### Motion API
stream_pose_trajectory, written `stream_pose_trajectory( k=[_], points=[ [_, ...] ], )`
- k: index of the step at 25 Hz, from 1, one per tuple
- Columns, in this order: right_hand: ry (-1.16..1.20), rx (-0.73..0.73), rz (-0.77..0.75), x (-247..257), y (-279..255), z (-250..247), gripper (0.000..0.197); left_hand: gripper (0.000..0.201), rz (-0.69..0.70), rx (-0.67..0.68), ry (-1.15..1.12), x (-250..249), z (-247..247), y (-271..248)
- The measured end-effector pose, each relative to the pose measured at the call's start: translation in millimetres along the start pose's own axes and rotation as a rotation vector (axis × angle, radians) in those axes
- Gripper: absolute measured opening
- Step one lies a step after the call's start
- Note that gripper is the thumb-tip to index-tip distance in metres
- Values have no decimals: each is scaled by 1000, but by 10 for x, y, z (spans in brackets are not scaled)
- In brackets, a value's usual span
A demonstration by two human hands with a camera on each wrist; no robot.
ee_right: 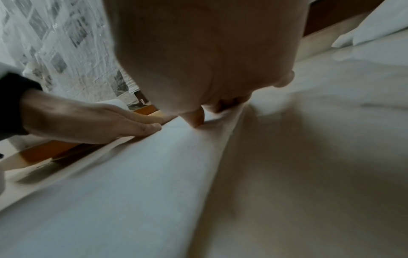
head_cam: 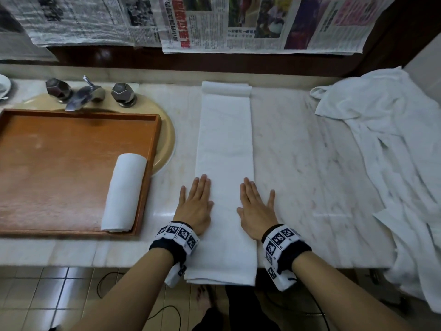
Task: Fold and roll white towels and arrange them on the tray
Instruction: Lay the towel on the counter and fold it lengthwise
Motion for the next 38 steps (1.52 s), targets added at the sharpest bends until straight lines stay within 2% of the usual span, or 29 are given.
stream_pose_trajectory(
  k=[6, 9, 10, 12, 14, 15, 17, 18, 19, 21, 23, 26, 28, 30, 31, 33, 34, 35, 38],
  points=[
    [11, 29, 23, 35, 648, -493, 65, 62, -70, 61, 92, 107, -454, 697],
    [20, -26, 28, 134, 676, -685, 67, 63, -113, 66, 101, 64, -638, 841],
    [15, -54, -6, 199, 577, -629, 67, 64, -89, 45, 105, 6, -612, 765],
    [-27, -41, -109, 300, 290, -299, 69, 63, 48, -4, 132, -92, -350, 439],
    [-70, -6, -114, 142, 78, -8, 70, 61, 129, -9, 163, 6, -26, 46],
    [-41, 5, -47, -27, 80, 40, 69, 62, 77, -17, 142, 171, 62, -74],
    [59, 8, 187, -339, 104, -5, 69, 63, -124, -58, 56, 490, 62, -170],
    [77, -9, 254, -388, 58, -33, 69, 63, -191, -72, 13, 560, 43, -211],
    [68, -61, 227, -319, 4, -40, 69, 63, -168, -111, -6, 512, 30, -218],
    [12, -126, 31, -12, -145, 53, 70, 64, 39, -169, 38, 176, 120, -255],
    [10, -112, -73, 161, -273, 247, 70, 64, 161, -140, 94, -48, 332, -378],
    [4, -115, 26, -104, -226, 313, 69, 58, 78, -145, 95, 173, 391, -489],
    [-25, -125, 83, -254, -249, 281, 68, 59, 69, -131, 84, 320, 318, -553],
    [-14, -219, 54, -207, -297, 154, 67, 59, 61, -173, 0, 399, 215, -564],
    [36, -280, 11, -118, -340, 85, 64, 55, 32, -263, -87, 432, 140, -585],
    [229, -335, -130, 80, -453, 16, 41, 35, -67, -461, -288, 516, 35, -662],
    [324, -309, -192, 164, -514, 31, 29, 24, -133, -473, -390, 551, 7, -707],
    [364, -256, -230, 225, -558, 84, 24, 18, -195, -425, -492, 589, 30, -731],
    [427, -228, -209, 223, -589, 223, 18, 9, -322, -310, -800, 591, 150, -824]
  ],
)
Point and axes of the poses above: each hand's wrist, its own y-axis towards the middle knuckle, its own z-axis out of the palm, x = y × z, the point moved 4 cm from there along y, towards the middle knuckle, and after that the axes turned 5 degrees about z, right-handed, at the moved point
